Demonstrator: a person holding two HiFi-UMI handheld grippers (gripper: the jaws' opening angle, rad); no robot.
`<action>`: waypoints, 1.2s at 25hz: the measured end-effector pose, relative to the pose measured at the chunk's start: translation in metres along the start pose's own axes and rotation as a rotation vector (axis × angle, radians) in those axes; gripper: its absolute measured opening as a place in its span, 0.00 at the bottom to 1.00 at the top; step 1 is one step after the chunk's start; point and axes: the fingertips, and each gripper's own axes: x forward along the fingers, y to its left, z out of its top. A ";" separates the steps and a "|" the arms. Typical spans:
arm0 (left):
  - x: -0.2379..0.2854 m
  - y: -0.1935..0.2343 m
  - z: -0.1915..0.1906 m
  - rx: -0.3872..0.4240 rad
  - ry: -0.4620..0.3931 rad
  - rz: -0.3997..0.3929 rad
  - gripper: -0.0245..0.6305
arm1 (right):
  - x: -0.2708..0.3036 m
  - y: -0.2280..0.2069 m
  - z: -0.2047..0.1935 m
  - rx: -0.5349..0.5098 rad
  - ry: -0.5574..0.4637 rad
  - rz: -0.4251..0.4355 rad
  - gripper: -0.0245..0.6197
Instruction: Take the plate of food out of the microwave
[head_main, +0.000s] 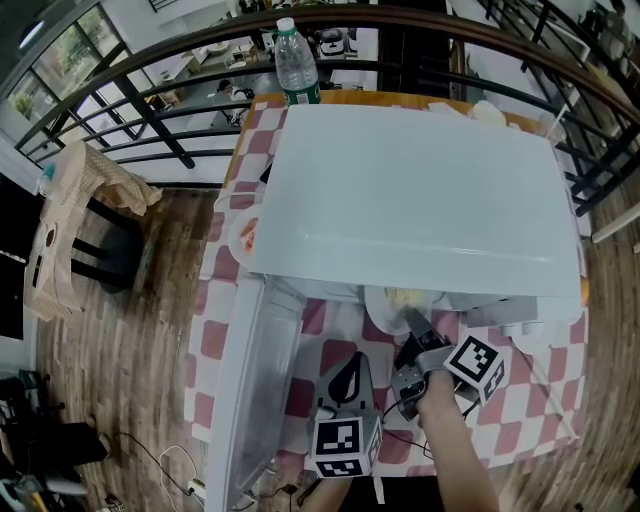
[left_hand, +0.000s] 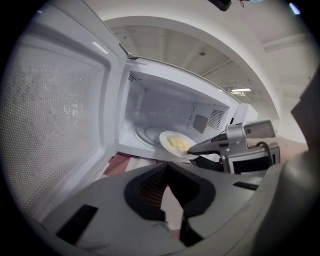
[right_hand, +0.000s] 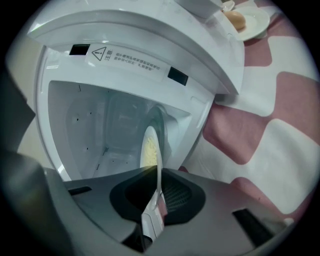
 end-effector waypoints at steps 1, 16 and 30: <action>0.000 0.000 0.000 -0.002 0.000 -0.002 0.05 | -0.003 -0.001 -0.001 -0.002 0.003 -0.002 0.07; -0.009 -0.001 -0.002 -0.063 -0.009 -0.015 0.05 | -0.029 -0.002 -0.009 -0.010 0.023 0.060 0.10; -0.026 -0.013 0.005 -0.069 -0.039 -0.038 0.05 | -0.077 0.005 -0.011 -0.058 0.025 0.083 0.10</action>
